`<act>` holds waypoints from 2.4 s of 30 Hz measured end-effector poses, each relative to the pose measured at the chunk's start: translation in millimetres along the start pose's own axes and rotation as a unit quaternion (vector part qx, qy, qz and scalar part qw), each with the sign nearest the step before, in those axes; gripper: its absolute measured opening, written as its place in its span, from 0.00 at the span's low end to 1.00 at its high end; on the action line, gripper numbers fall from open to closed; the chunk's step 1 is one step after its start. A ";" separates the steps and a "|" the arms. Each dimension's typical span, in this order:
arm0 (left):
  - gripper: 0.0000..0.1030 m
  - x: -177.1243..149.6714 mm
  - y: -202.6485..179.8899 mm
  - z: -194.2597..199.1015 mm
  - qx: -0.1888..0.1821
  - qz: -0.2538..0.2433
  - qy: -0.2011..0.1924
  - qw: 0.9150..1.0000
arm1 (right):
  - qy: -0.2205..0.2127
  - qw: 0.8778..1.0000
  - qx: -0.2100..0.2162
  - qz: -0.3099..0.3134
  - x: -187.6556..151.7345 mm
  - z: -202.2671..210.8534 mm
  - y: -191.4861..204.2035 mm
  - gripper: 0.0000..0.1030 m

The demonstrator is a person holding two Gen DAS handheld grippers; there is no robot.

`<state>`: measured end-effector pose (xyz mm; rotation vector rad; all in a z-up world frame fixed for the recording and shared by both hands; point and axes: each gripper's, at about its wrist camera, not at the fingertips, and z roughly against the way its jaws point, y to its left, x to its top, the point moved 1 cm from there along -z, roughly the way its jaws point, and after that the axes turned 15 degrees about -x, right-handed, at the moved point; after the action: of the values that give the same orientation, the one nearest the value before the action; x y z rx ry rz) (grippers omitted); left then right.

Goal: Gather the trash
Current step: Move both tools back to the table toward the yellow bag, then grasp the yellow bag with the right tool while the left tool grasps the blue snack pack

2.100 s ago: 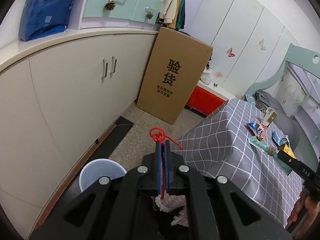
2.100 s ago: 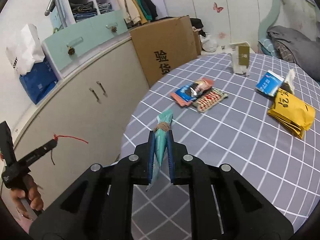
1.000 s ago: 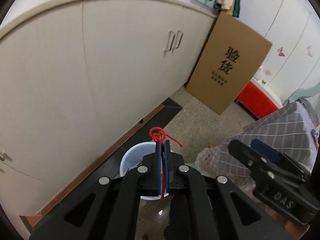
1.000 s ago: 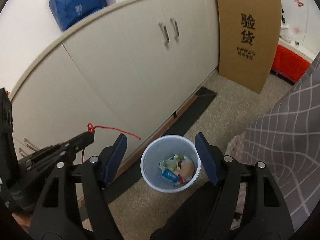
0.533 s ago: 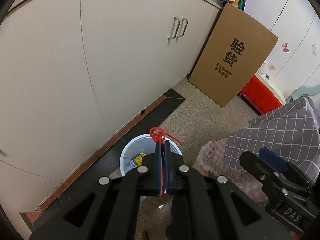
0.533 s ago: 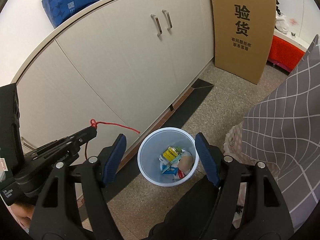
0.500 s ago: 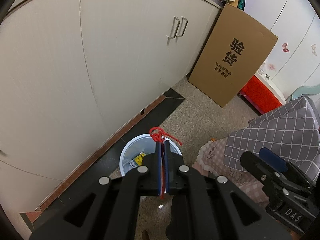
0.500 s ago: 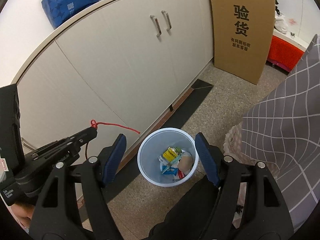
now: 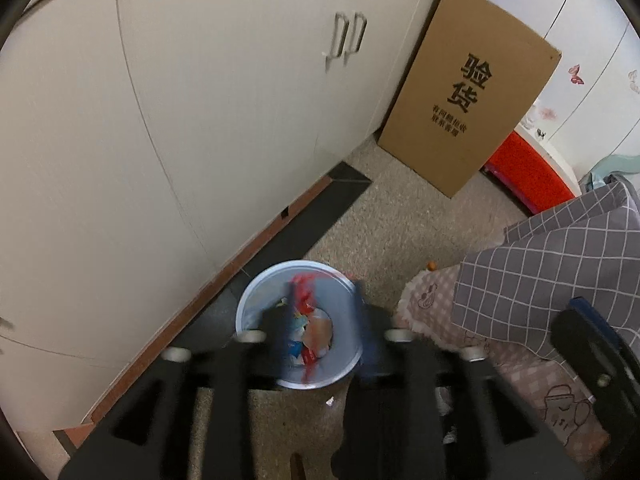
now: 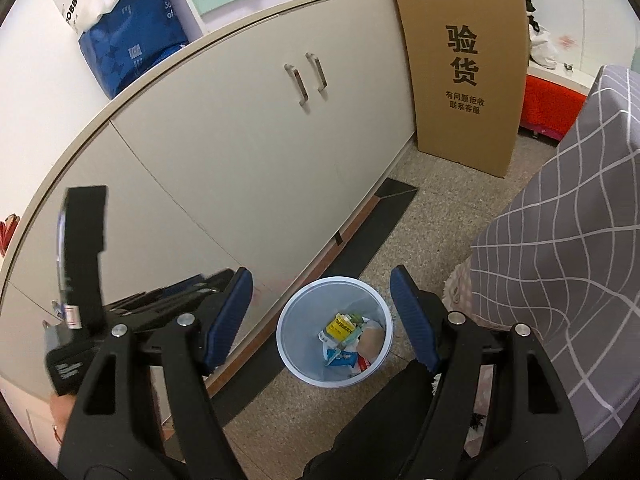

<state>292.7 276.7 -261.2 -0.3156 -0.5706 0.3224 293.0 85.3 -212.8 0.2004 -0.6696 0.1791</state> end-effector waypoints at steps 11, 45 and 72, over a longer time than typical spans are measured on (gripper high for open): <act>0.65 -9.8 -9.9 38.0 -0.014 0.023 -0.037 0.999 | -0.015 1.000 -0.001 -0.016 0.7 27.8 -19.1 0.68; 0.72 -58.1 -311.6 106.3 -0.132 -0.217 -0.067 0.965 | -0.117 0.969 -0.187 -0.113 -18.4 223.8 -301.8 0.86; 0.72 -45.4 -419.2 2.6 -0.130 -0.326 0.008 0.936 | -0.022 0.972 -0.227 -0.057 4.0 156.0 -374.2 0.06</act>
<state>342.6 -118.4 -122.7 -0.3634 -0.6702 -0.4019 288.6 -313.1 -137.9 -0.1979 -0.7229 -0.0912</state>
